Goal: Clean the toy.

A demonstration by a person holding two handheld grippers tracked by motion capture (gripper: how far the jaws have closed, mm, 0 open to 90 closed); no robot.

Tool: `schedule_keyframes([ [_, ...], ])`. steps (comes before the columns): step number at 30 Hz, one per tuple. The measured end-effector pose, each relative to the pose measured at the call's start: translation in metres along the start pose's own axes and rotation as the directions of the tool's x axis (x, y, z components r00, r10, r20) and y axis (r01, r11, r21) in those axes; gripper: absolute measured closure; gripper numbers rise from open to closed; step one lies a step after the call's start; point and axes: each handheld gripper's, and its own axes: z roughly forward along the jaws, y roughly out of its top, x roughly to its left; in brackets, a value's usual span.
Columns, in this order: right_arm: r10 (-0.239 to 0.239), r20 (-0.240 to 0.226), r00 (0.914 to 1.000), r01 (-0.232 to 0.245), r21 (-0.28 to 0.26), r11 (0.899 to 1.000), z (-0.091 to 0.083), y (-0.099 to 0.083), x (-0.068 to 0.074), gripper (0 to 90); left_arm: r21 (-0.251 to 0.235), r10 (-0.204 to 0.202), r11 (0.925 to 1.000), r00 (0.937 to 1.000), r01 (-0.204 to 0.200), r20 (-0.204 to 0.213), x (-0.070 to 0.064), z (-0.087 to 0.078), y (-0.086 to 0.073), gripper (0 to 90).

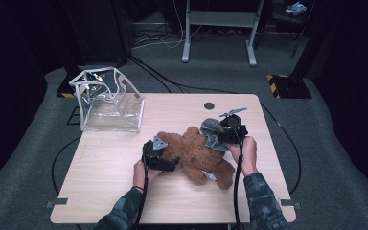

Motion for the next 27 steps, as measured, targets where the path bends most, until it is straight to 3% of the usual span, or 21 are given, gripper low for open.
schedule_keyframes([
  [2, -0.026, -0.064, 0.9976, 0.023, -0.048, 0.999, -0.009, 0.011, 0.017, 73.7, -0.001, -0.003, 1.0000, 1.0000, 0.003, 0.000, 0.000, 0.000, 0.000, 3.7],
  [5, -0.080, -0.116, 0.9900, 0.072, -0.071, 0.995, -0.007, 0.020, 0.043, 73.6, -0.005, -0.011, 0.9999, 0.9999, 0.011, 0.001, 0.000, 0.000, 0.000, 3.7],
  [6, -0.080, -0.116, 0.9900, 0.072, -0.071, 0.995, -0.007, 0.020, 0.043, 73.6, -0.005, -0.011, 0.9999, 0.9999, 0.011, 0.001, 0.000, 0.000, 0.000, 3.7],
  [7, -0.112, -0.153, 0.9819, 0.102, -0.069, 0.992, 0.001, 0.023, 0.060, 73.4, -0.002, -0.006, 1.0000, 1.0000, 0.006, 0.002, 0.000, 0.000, 0.000, 3.7],
  [8, -0.131, -0.168, 0.9769, 0.124, -0.055, 0.991, 0.006, 0.024, 0.068, 73.3, -0.005, -0.012, 0.9999, 0.9999, 0.012, 0.001, 0.000, 0.000, 0.000, 3.7],
  [12, -0.165, -0.162, 0.9728, 0.167, -0.005, 0.986, 0.032, 0.021, 0.085, 73.4, 0.002, -0.011, 0.9999, 0.9999, 0.011, 0.005, 0.000, 0.000, 0.000, 3.7],
  [15, -0.156, -0.160, 0.9747, 0.156, -0.011, 0.988, 0.034, 0.016, 0.079, 73.5, 0.001, 0.000, 1.0000, 1.0000, 0.000, 0.001, 0.000, 0.000, 0.000, 3.7],
  [20, -0.170, -0.112, 0.9791, 0.171, 0.004, 0.985, 0.026, 0.013, 0.067, 73.6, 0.000, -0.004, 1.0000, 1.0000, 0.004, 0.000, -0.001, 0.000, 0.000, 3.7],
  [22, -0.157, -0.078, 0.9845, 0.158, 0.004, 0.987, 0.018, 0.009, 0.054, 73.5, 0.002, -0.001, 1.0000, 1.0000, 0.001, 0.000, 0.000, 0.000, 0.000, 3.7],
  [27, -0.097, -0.045, 0.9943, 0.097, 0.010, 0.995, 0.009, -0.002, 0.028, 73.4, -0.001, -0.005, 1.0000, 1.0000, 0.005, 0.000, -0.001, 0.000, 0.000, 3.7],
])
